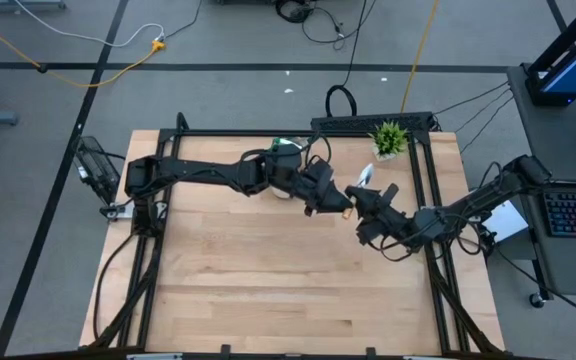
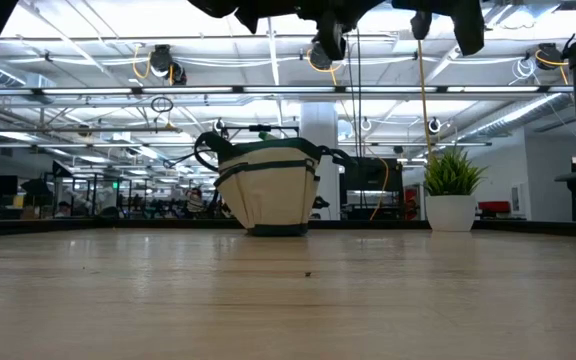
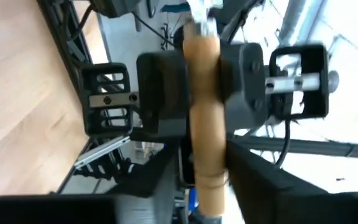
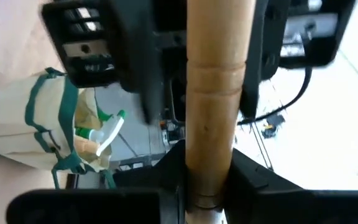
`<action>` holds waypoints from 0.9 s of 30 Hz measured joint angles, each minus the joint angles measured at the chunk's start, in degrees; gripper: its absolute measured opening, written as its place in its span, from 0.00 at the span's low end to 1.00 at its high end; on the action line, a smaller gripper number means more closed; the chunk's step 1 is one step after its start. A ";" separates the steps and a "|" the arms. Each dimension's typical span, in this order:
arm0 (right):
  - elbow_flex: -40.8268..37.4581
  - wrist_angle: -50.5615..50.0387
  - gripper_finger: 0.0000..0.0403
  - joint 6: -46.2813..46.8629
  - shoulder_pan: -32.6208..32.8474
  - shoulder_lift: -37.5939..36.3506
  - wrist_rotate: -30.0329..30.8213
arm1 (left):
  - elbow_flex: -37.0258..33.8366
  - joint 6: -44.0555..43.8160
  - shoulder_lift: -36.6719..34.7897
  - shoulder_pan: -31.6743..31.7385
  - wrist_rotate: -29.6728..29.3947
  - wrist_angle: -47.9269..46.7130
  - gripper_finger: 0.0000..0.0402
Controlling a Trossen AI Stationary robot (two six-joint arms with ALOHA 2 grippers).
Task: Pick & Place Garden tools in Gardening bag
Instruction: Put the brown trowel into the gardening bag
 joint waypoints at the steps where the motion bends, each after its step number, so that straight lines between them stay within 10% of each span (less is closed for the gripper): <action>1: 0.00 0.18 0.14 0.41 -0.01 -0.09 0.47 | 0.00 0.85 0.00 -0.02 0.18 0.22 0.39; 10: 0.00 -0.03 0.14 4.68 0.04 -0.29 3.91 | -0.02 13.13 0.02 0.59 3.19 1.09 0.64; 27: 0.02 -0.17 0.14 23.59 -5.68 -12.33 6.43 | -0.09 41.46 0.09 -1.20 -0.87 -6.36 0.66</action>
